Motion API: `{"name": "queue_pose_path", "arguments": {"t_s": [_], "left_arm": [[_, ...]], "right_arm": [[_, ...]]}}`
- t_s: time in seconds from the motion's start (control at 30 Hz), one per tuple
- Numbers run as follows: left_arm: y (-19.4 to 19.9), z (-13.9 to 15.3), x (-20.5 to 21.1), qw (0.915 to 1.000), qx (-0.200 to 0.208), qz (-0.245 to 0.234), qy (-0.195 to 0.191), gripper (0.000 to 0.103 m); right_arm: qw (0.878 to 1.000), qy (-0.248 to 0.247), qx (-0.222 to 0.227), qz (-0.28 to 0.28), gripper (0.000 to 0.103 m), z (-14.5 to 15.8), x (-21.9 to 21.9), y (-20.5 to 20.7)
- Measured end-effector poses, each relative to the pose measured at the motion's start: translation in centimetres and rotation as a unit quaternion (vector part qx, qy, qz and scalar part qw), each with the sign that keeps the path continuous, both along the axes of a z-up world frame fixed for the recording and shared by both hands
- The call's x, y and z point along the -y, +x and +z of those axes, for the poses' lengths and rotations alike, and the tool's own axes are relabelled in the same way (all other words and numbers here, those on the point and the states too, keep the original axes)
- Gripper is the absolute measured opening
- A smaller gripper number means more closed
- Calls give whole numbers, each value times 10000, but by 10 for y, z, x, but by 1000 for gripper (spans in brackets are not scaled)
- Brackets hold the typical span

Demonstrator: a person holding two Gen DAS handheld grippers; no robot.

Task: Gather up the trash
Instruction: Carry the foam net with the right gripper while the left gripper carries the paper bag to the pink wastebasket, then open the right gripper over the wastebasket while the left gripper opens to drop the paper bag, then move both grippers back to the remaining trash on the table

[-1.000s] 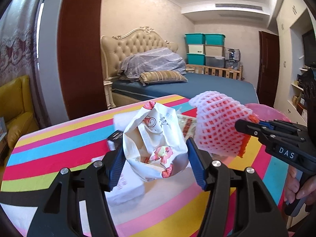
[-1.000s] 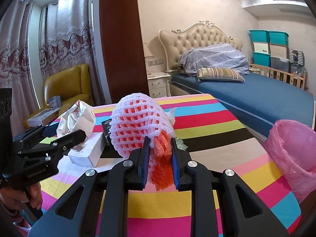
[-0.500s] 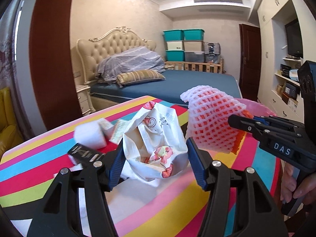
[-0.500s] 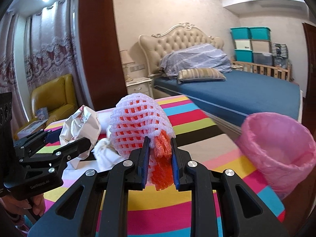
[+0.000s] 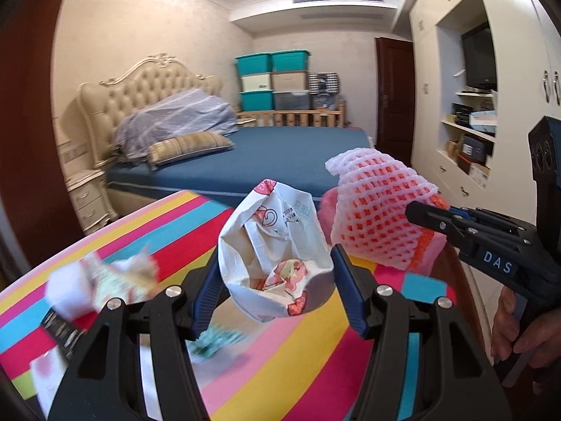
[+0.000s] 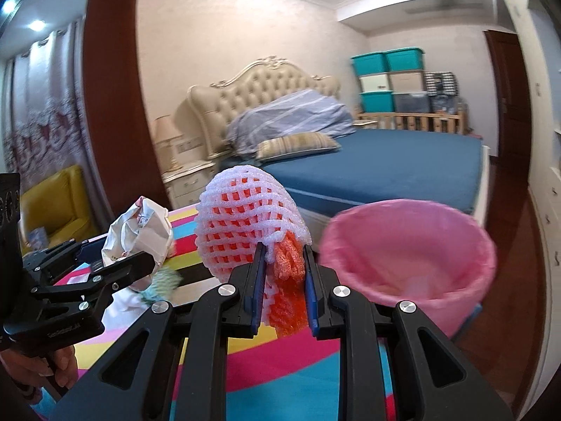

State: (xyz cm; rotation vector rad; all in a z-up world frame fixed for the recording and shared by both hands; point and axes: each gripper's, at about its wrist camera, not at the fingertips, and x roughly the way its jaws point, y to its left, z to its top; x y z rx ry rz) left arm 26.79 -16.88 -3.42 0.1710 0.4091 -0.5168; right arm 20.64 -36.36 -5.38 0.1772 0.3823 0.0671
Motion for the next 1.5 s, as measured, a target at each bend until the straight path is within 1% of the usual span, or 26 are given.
{"name": "queue_pose_path", "arguments": {"t_s": [0.17,0.27,0.4,0.5,0.6,0.67,0.77,0.8,0.83,0.87,0.9,1.0,1.07,1.13,1.2,1.37,1.5], "left_arm": [[18,5,43,9990,-99,-412,-135,59],[27,8,70,9977,-92,-653,-151,59],[45,11,107,9950,-246,-933,-240,59],[62,8,132,9929,-433,-1061,-313,59],[77,5,153,9917,-527,-1121,-342,59],[85,4,162,9911,-579,-1137,-386,59],[98,4,175,9890,-685,-1201,-519,61],[102,4,178,9889,-697,-1187,-560,67],[106,3,180,9893,-703,-1142,-583,79],[108,3,180,9900,-677,-1078,-603,82],[109,3,179,9915,-615,-982,-584,84],[108,3,175,9943,-495,-823,-466,85],[107,4,166,9956,-451,-687,-446,89],[103,7,152,9971,-368,-491,-448,95],[97,11,138,9979,-289,-352,-458,98],[81,12,101,9994,-237,22,-248,98],[62,14,68,9994,-132,242,-186,98]], "right_arm": [[9992,-60,17,-394,21,1,36,-1],[9976,-116,30,-675,21,3,61,1],[9954,-156,-15,-948,21,3,88,7],[9944,-127,-70,-1047,22,0,106,12],[9939,-132,-136,-1087,22,-2,124,27],[9938,-136,-157,-1092,22,-3,128,35],[9936,-116,-192,-1111,26,-4,139,47],[9933,-64,-210,-1133,32,-4,141,48],[9930,-15,-194,-1161,42,-4,142,48],[9928,35,-147,-1191,51,-4,145,46],[9924,53,-96,-1226,63,-2,146,45],[9924,-41,4,-1226,64,1,145,38],[9923,-113,2,-1231,64,0,141,33],[9928,-85,-17,-1196,64,-1,136,26],[9930,-77,-23,-1180,64,0,131,20],[9949,-148,-29,-1000,64,4,107,9],[9972,-143,-48,-727,64,4,78,5]]}}
